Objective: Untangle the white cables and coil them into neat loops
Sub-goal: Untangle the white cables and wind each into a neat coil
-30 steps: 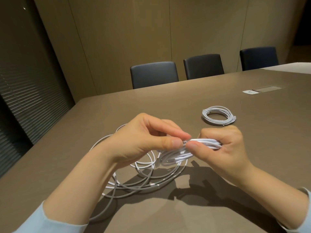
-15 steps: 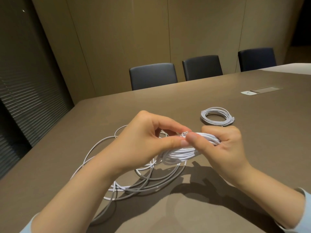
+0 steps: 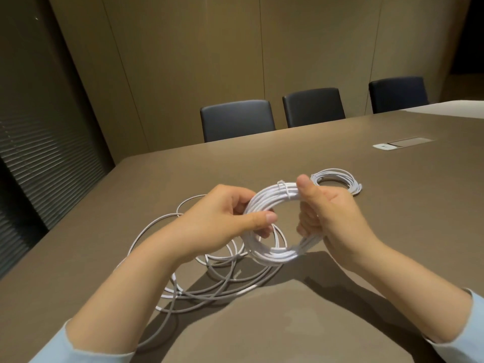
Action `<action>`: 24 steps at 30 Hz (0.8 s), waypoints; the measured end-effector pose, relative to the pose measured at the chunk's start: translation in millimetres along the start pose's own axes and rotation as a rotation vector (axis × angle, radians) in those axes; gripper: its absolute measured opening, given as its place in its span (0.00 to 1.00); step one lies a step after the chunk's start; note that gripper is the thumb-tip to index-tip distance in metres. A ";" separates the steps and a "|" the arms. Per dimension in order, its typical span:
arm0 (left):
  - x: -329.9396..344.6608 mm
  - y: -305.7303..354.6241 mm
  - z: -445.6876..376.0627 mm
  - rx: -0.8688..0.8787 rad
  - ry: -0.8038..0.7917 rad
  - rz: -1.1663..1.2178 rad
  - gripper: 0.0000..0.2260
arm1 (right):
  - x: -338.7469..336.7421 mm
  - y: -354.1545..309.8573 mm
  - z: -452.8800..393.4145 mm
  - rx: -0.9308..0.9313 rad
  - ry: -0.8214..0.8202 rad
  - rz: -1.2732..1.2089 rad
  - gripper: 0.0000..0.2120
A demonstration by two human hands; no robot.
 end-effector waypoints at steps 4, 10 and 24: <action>-0.6 -6.7 -10.1 -0.101 0.032 0.186 0.12 | -9.2 1.0 -8.2 0.221 -0.070 -0.070 0.28; 2.8 -11.9 -40.8 -0.266 0.125 0.524 0.13 | -35.3 7.8 -18.4 0.438 -0.112 -0.070 0.22; 75.9 -2.0 -162.8 -0.443 0.197 0.661 0.12 | -122.6 47.9 -56.3 0.297 0.523 0.100 0.05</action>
Point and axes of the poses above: each hand's wrist, its own z-axis away from the middle knuckle, its own x-axis out of the palm, y = z × x, the point moved 2 cm from there along -z, towards the middle knuckle, and after that the axes turned 8 degrees about -x, right-handed, at the moved point
